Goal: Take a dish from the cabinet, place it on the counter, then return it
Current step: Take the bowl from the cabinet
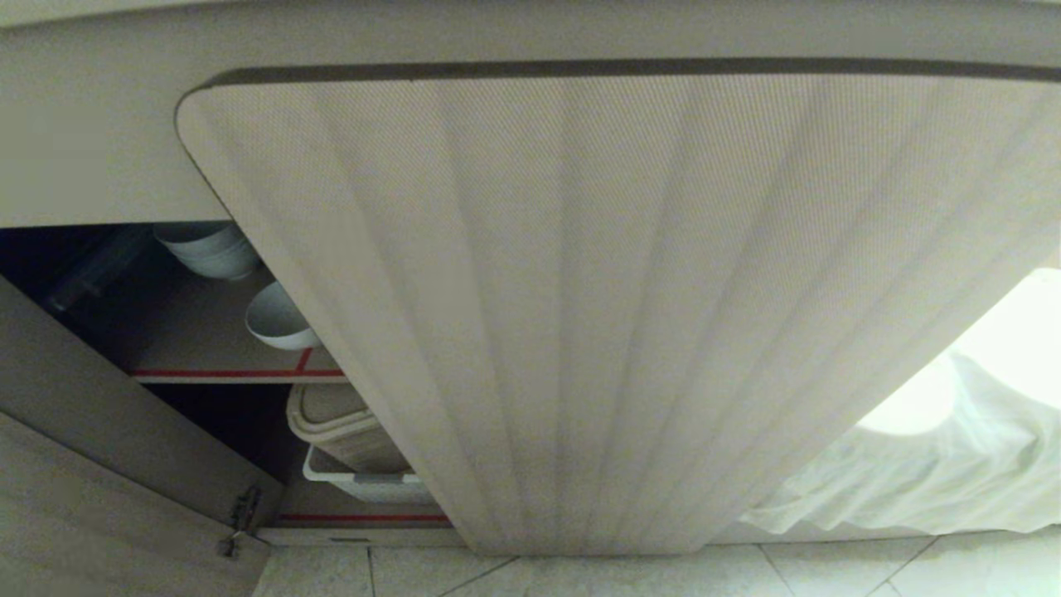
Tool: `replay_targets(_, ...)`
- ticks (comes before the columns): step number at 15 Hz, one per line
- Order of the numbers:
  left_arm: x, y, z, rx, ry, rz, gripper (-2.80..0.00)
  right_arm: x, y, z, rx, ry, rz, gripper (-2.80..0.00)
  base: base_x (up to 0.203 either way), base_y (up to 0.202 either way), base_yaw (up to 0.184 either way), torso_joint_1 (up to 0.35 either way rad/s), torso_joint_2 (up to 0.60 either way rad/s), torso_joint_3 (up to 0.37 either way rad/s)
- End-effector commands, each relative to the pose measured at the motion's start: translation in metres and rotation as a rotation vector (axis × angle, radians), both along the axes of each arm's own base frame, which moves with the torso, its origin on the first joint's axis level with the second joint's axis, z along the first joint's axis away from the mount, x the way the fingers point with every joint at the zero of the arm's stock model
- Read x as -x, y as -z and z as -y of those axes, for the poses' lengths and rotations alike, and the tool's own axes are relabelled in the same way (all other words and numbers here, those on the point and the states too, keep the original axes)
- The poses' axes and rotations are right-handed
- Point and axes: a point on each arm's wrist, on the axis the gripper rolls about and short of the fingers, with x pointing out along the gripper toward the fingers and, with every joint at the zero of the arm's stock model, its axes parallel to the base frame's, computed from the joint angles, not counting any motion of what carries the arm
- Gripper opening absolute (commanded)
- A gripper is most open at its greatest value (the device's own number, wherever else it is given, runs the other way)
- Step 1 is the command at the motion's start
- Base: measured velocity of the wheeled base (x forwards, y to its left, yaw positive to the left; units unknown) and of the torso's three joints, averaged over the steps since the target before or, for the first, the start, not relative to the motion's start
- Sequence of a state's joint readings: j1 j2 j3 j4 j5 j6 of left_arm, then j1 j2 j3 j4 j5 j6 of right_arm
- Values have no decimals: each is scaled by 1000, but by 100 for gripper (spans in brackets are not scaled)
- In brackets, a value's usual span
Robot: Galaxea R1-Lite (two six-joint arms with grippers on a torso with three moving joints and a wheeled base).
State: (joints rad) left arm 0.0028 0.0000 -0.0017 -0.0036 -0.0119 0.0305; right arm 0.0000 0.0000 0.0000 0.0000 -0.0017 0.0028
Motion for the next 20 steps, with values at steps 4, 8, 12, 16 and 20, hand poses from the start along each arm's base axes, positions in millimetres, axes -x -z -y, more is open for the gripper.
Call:
replay_targets(4, 0, 0, 0, 0, 0, 1, -280, 0, 0, 0, 0, 0, 0, -280, 0, 0, 0, 0, 0, 0)
replay_targets(8, 0, 0, 0, 0, 0, 0, -280, 0, 0, 0, 0, -1, 0, -280, 0, 0, 0, 0, 0, 0)
replay_targets(12, 0, 0, 0, 0, 0, 1, -280, 0, 0, 0, 0, 0, 0, -280, 0, 0, 0, 0, 0, 0)
replay_targets(16, 0, 0, 0, 1, 0, 1, -280, 0, 0, 0, 0, -1, 1, -280, 0, 0, 0, 0, 0, 0)
replay_targets(20, 0, 0, 0, -8, 0, 1, -280, 0, 0, 0, 0, -1, 1, -280, 0, 0, 0, 0, 0, 0)
